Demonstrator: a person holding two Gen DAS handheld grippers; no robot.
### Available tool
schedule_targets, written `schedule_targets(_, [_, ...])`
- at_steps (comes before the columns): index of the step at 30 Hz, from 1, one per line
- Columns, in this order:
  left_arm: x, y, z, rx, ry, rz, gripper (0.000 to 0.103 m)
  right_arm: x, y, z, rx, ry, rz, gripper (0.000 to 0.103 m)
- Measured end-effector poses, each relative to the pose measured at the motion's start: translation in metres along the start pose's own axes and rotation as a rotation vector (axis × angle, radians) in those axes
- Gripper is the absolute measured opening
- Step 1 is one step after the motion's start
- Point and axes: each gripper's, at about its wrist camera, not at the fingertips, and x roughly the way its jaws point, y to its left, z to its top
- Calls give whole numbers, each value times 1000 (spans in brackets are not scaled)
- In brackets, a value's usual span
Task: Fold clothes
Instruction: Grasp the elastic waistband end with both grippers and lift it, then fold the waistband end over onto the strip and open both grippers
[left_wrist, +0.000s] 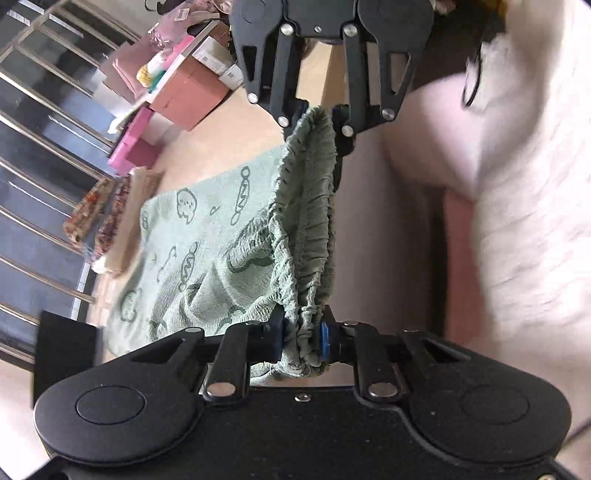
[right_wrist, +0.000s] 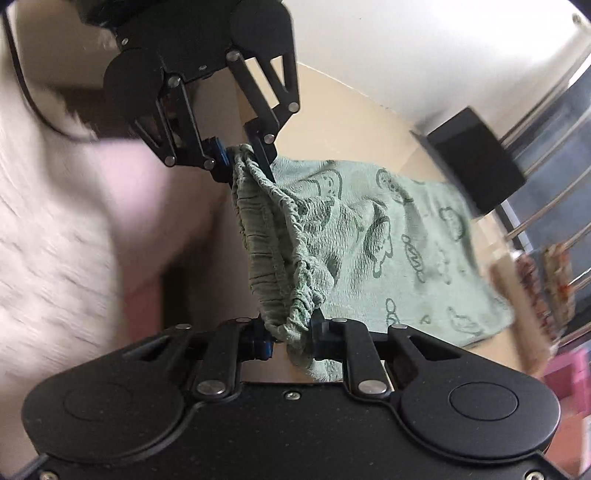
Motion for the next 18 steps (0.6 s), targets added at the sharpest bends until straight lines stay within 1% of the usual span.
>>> schedule_targets(4, [-32,18,8,-40,-21,-93,18,-23,-27,11,140,-26,151,18])
schedule_targets(7, [-51,41,19,-51,-43,-116,18,-41,-59,19,246,-58,225,18])
schedule_targets(9, [-53,67,26,-71,-53,-87,18,-51,-89,24,319,-85,251,18])
schedule_targets(12, [-41,113,39,-106,-62,-6,18,-55,-149,26,436,-111,237,18])
schedule_targets(13, [-32,132,43,-123,-65,22,18,-56,-169,22,483,-118,231,18])
schedule_targets(15, [-10,169,51,-165,-51,54,18,-49,-213,16,581,-130,218,18])
schedule_targets(18, [32,218,59,-204,-14,63,18,-31,-258,0,706,-123,226,18])
